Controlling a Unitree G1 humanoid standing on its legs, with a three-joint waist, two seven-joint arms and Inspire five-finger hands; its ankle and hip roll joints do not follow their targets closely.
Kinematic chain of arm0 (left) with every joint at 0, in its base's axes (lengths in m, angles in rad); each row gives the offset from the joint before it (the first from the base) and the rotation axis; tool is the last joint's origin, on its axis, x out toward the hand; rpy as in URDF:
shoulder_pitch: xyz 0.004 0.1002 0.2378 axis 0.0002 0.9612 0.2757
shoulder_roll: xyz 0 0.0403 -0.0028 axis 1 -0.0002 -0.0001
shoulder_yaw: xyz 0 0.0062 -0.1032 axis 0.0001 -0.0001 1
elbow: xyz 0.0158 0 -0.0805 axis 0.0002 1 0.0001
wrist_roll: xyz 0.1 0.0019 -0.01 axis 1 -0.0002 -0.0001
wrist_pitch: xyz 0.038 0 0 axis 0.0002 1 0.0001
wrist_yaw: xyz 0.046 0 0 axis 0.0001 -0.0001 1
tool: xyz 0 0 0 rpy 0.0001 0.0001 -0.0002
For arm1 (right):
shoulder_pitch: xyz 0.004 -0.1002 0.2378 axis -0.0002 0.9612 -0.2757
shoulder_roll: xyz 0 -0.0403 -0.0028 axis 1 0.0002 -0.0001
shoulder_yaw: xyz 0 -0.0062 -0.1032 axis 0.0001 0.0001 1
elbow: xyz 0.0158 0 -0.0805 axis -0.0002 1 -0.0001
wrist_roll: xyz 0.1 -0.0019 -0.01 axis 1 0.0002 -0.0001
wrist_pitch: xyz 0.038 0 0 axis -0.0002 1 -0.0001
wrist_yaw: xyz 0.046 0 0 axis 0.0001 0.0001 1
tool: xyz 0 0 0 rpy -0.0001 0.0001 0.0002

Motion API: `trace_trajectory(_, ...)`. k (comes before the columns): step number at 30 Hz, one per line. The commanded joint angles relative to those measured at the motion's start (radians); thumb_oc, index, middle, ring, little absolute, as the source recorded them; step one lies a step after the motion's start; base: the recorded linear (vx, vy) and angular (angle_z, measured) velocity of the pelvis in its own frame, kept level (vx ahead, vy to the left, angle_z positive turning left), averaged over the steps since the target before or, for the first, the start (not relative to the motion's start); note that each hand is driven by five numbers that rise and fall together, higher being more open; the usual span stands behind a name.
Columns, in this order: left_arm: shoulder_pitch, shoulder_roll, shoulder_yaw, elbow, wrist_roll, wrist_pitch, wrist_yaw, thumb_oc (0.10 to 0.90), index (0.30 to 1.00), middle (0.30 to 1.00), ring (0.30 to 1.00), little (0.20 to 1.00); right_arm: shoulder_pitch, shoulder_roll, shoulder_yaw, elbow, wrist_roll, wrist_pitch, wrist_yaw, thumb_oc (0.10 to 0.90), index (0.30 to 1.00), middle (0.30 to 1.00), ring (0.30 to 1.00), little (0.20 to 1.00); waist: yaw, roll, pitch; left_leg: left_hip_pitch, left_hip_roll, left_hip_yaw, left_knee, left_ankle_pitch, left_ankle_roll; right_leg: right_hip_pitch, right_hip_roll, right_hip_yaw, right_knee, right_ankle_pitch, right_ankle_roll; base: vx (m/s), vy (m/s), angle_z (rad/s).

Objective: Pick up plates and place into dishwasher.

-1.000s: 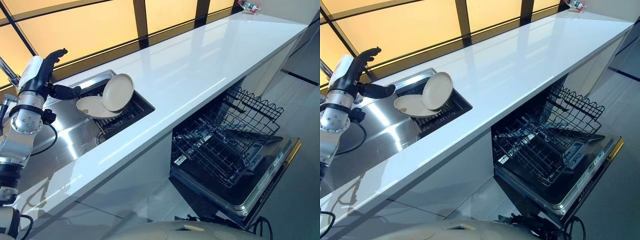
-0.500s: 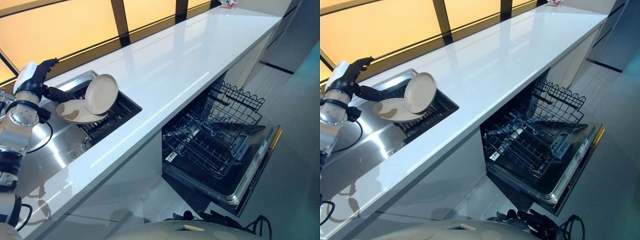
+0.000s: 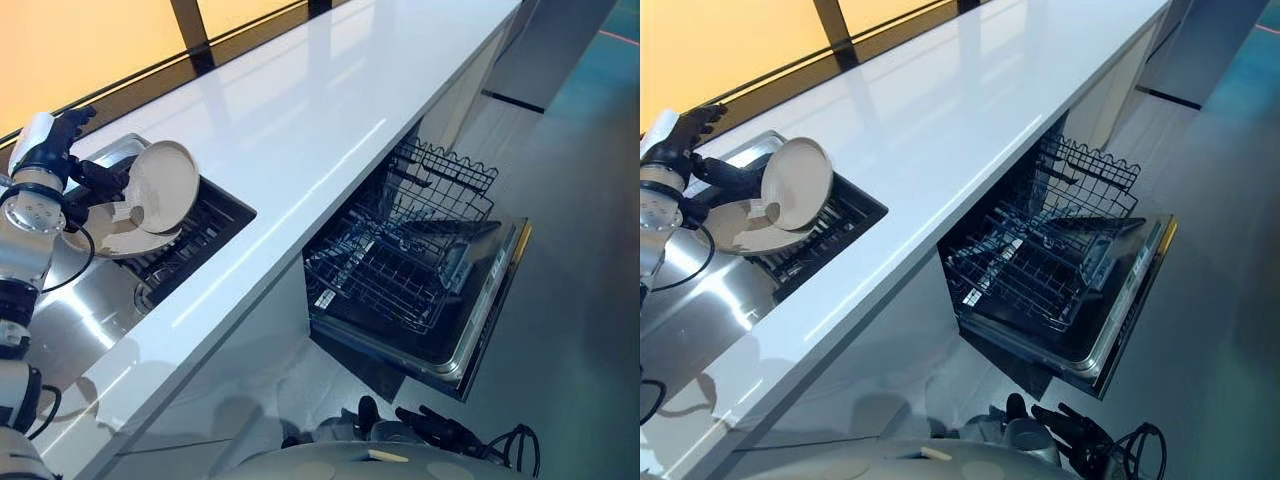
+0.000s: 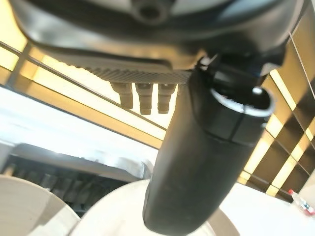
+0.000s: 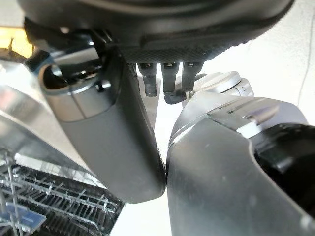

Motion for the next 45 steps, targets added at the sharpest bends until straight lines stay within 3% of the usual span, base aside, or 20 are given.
trace_trajectory(1,-0.225,0.142,0.003,0.031,0.046,-0.046,0.054,0.800,0.900,0.900,0.900,0.900,0.033,-0.045,0.010,-0.011,-0.005,0.016,-0.015,0.800,0.900,0.900,0.900,0.900,-0.027,0.081,-0.001,-0.056,-0.095,-0.024,0.039,-0.076,0.068,-0.026,0.023,0.003,0.170,-0.147,0.098,0.09,0.049,-0.06)
trace_trajectory(7,-0.224,0.156,-0.023,0.024,0.129,-0.084,0.099,0.800,0.900,0.900,0.900,0.900,0.054,-0.052,0.005,-0.044,-0.021,0.030,-0.022,0.800,0.900,0.900,0.900,0.900,-0.035,0.079,0.004,-0.066,-0.100,-0.022,0.042,-0.081,0.071,-0.044,0.024,0.018,0.171,-0.142,0.100,0.09,0.050,-0.07)
trace_trajectory(18,-0.252,0.179,-0.109,-0.019,0.258,-0.078,0.073,0.800,0.900,0.900,0.900,0.900,0.065,-0.064,0.007,-0.098,-0.031,0.061,-0.030,0.800,0.900,0.900,0.900,0.900,-0.041,0.082,0.015,-0.076,-0.103,-0.024,0.046,-0.083,0.070,-0.065,0.022,0.022,0.179,-0.136,0.102,0.04,0.024,-0.04)
trace_trajectory(35,-0.353,0.179,-0.251,-0.010,0.316,-0.158,0.071,0.800,0.900,0.900,0.900,0.900,0.084,-0.081,0.002,-0.106,-0.044,0.061,-0.028,0.800,0.900,0.900,0.900,0.900,-0.060,0.086,0.035,-0.083,-0.102,-0.012,0.056,-0.090,0.069,-0.089,0.023,0.022,0.185,-0.130,0.107,0.02,0.006,-0.01)
trace_trajectory(45,-0.405,0.160,-0.312,0.006,0.356,-0.162,0.088,0.800,0.900,0.900,0.900,0.900,0.084,-0.092,0.006,-0.118,-0.042,0.062,-0.021,0.800,0.900,0.900,0.900,0.900,-0.071,0.089,0.050,-0.089,-0.101,-0.007,0.055,-0.087,0.068,-0.101,0.026,0.028,0.186,-0.131,0.106,0.00,0.000,0.00)
